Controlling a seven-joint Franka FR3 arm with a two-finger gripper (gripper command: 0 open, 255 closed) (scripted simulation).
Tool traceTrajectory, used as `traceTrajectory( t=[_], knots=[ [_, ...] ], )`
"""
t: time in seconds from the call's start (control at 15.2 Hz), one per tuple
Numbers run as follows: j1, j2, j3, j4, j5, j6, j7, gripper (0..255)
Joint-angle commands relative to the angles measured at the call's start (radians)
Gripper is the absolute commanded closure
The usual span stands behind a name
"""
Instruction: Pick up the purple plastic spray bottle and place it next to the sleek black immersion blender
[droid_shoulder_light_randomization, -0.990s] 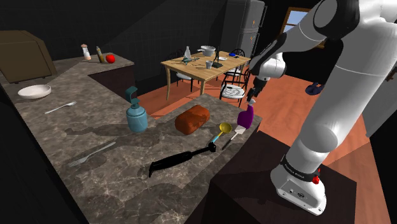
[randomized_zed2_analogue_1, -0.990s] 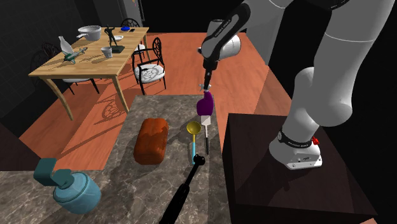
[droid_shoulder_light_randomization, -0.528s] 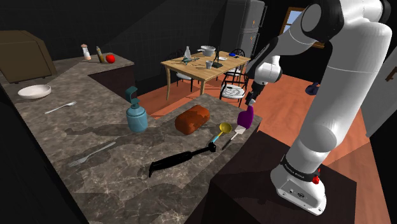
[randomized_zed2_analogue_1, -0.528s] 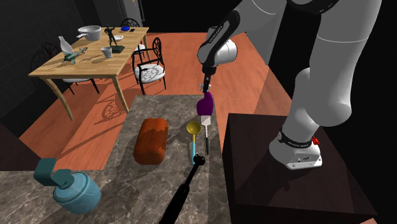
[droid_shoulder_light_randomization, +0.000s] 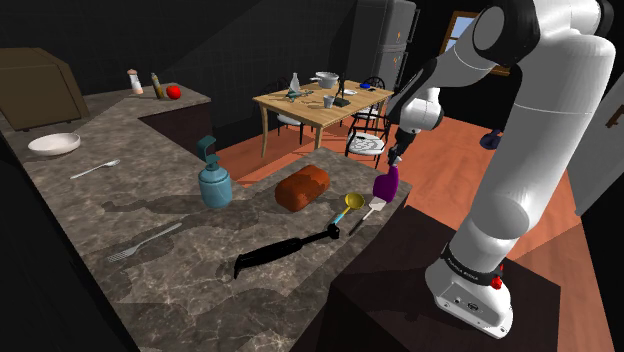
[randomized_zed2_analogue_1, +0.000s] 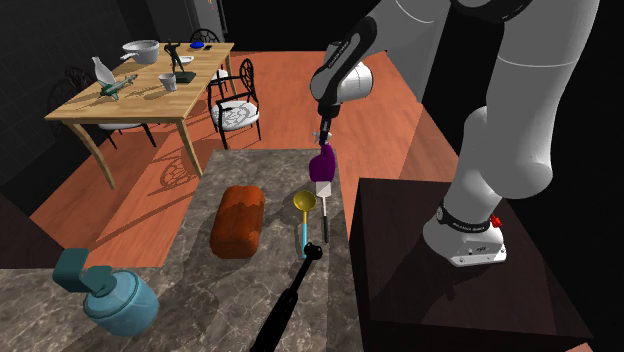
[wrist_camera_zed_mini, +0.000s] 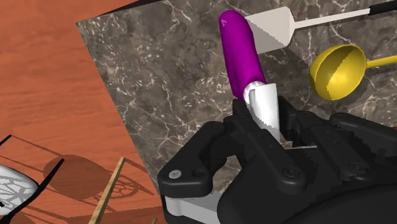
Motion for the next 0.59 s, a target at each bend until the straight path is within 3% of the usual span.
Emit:
traceTrajectory(
  t=[0.0, 0.4, 0.53],
  knots=[
    [0.0, 0.0, 0.0, 0.0, 0.0, 0.0, 0.0, 255],
    [0.0, 0.0, 0.0, 0.0, 0.0, 0.0, 0.0, 255],
    [0.01, -0.029, -0.016, 0.0, -0.044, -0.021, 0.033, 255]
  ],
)
